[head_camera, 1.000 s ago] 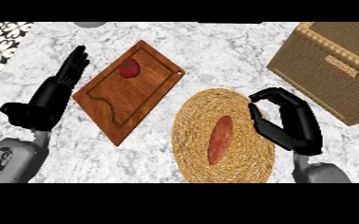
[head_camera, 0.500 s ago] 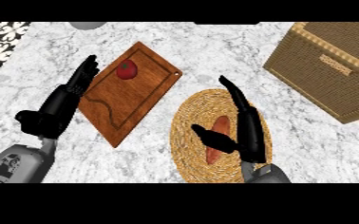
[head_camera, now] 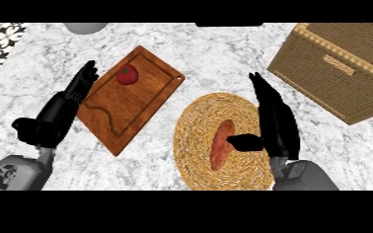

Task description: Pick the sweet potato from the placemat and place it in the basket

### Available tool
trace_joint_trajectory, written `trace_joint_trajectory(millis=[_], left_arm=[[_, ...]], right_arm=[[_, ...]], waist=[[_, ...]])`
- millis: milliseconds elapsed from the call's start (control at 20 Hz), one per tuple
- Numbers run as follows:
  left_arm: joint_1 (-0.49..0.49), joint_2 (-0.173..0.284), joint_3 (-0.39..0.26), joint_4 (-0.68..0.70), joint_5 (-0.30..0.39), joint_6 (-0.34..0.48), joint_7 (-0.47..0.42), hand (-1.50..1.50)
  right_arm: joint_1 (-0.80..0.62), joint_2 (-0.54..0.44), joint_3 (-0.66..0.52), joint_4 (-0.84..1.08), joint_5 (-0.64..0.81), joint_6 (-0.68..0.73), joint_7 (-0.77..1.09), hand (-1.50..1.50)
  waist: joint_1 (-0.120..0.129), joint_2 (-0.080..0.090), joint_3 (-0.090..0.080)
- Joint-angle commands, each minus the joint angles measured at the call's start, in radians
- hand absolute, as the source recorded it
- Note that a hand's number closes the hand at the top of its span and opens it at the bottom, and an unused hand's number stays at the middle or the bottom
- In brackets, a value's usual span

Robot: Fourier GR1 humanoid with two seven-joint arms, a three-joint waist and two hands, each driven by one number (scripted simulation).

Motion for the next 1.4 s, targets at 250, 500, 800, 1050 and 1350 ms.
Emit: trace_joint_trajectory(millis=[250, 500, 800, 1050, 1350], left_arm=[[-0.005, -0.022, -0.022, -0.025, -0.025, 0.013, 0.020, 0.00], [-0.010, 0.000, 0.020, -0.001, -0.016, -0.008, 0.021, 0.00], [0.006, -0.007, 0.028, -0.054, -0.011, -0.018, 0.028, 0.00], [0.028, -0.023, 0.034, -0.068, -0.020, -0.034, 0.022, 0.00], [0.047, -0.050, 0.030, -0.077, -0.050, -0.052, 0.016, 0.00]], right_arm=[[-0.138, 0.036, 0.025, -0.309, -0.183, 0.574, 0.531, -1.50], [-0.076, 0.010, 0.012, -0.572, -0.253, 0.668, 0.723, -1.50], [-0.068, -0.024, -0.004, -0.641, -0.287, 0.685, 0.782, -1.50], [-0.009, 0.005, 0.001, -0.683, -0.213, 0.622, 0.761, -1.50], [0.134, 0.045, 0.041, -0.568, -0.069, 0.511, 0.543, -1.50]], waist=[[0.010, 0.011, 0.008], [-0.003, 0.011, 0.010], [0.019, 0.015, 0.010], [0.025, 0.019, 0.011], [0.028, 0.023, 0.013]])
